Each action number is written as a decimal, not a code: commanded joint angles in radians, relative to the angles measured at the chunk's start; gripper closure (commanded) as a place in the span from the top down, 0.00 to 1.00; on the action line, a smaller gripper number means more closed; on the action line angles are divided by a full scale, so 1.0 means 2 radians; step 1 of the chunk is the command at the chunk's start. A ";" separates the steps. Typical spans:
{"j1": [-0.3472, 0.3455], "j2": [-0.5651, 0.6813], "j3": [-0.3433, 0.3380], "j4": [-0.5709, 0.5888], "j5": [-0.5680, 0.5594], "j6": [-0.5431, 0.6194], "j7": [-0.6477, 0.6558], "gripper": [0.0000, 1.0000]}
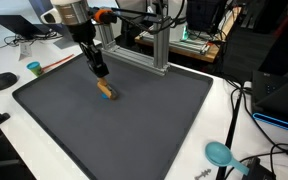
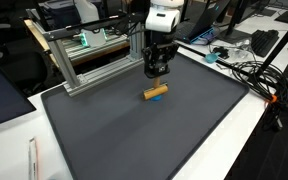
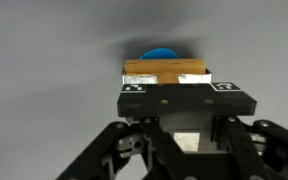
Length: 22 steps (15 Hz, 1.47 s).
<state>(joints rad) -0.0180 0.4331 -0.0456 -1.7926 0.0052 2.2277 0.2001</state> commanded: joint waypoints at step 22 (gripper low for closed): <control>-0.020 0.081 0.023 0.092 0.041 -0.098 -0.087 0.22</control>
<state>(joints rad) -0.0416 0.5275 -0.0295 -1.6303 0.0301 2.0671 0.0657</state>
